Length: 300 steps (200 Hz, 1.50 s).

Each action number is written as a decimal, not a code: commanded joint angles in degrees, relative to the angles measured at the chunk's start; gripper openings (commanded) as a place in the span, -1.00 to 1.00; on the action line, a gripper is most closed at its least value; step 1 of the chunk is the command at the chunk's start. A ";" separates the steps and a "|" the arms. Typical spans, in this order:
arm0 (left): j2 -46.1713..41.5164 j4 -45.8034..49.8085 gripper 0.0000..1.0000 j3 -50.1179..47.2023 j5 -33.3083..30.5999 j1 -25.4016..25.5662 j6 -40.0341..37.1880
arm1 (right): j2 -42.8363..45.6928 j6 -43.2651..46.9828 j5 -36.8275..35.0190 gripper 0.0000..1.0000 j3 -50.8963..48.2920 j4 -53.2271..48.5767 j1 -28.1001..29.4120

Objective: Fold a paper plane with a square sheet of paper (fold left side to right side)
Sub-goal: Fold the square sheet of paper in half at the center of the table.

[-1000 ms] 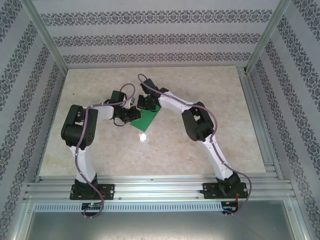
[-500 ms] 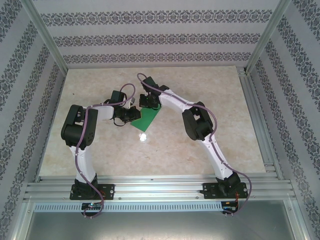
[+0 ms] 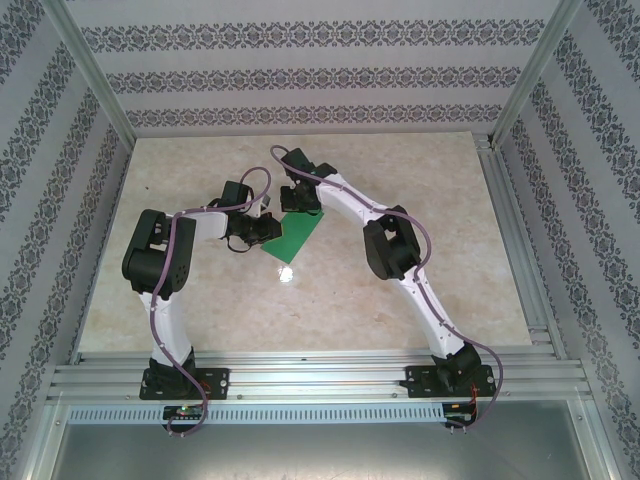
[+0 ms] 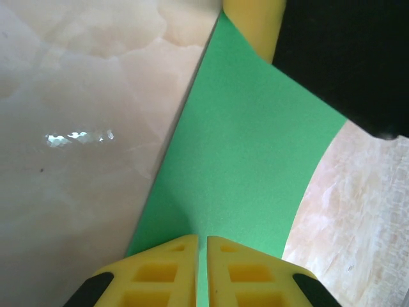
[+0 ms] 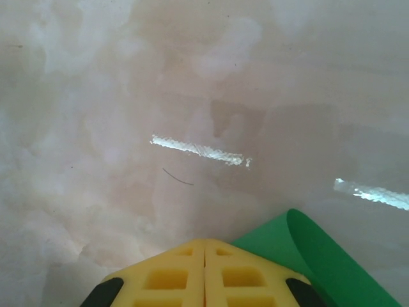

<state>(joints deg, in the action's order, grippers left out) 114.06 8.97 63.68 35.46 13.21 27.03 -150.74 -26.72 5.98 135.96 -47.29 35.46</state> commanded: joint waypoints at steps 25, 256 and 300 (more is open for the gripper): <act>3.73 4.98 -0.72 -2.80 -6.91 0.36 -1.99 | 1.88 2.08 2.96 -0.85 1.94 0.14 -1.63; -0.11 5.70 -0.62 -0.92 -2.78 0.41 -0.75 | 31.53 -11.76 11.89 -0.80 -56.14 33.01 5.47; -8.69 10.15 -0.36 4.79 2.05 -0.24 -0.58 | 42.32 -6.03 11.86 -0.43 -59.79 31.19 -0.06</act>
<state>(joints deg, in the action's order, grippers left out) 111.42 14.22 64.64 35.68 13.26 27.07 -116.86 -36.75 18.22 77.62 -16.88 38.44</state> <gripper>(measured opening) 0.296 0.240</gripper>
